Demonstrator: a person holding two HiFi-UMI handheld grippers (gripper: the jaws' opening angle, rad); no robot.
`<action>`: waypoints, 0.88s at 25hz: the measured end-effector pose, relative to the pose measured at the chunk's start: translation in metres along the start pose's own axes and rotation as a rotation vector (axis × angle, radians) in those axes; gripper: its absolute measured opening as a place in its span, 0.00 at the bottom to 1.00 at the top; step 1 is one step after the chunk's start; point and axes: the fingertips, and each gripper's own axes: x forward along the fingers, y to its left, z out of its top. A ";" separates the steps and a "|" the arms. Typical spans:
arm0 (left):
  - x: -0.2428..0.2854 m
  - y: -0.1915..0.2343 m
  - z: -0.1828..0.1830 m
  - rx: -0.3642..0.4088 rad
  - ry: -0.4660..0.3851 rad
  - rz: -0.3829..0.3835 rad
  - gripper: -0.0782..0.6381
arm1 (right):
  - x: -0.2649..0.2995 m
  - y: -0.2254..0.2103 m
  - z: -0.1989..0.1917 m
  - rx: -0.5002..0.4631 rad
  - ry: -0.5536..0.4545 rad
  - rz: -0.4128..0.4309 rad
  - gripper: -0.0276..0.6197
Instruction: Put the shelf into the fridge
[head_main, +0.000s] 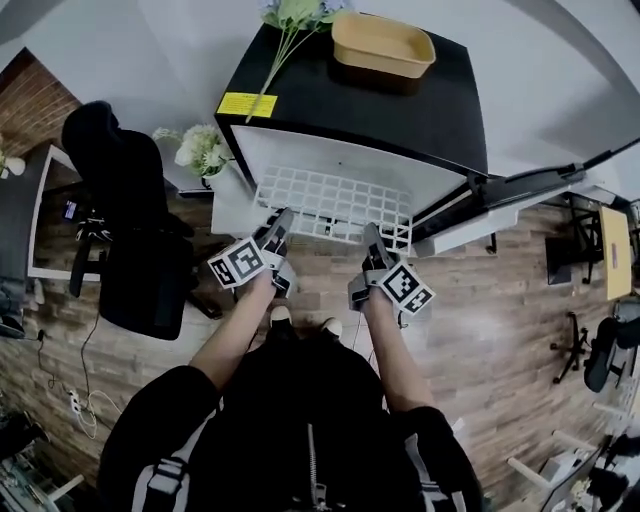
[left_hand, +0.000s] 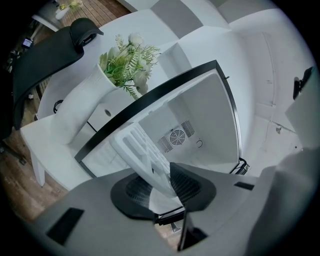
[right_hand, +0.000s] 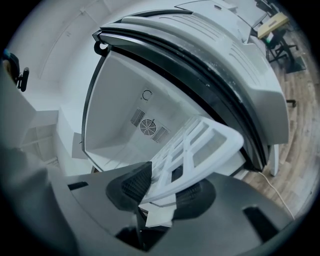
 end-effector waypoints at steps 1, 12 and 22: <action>0.002 0.000 0.000 0.001 0.000 0.000 0.27 | 0.001 -0.001 0.001 0.001 -0.001 -0.002 0.24; 0.014 0.006 0.003 0.003 -0.007 0.001 0.27 | 0.013 -0.006 0.005 0.007 -0.010 -0.008 0.24; 0.021 0.007 0.005 0.011 -0.009 0.000 0.27 | 0.019 -0.008 0.009 0.014 -0.024 -0.013 0.24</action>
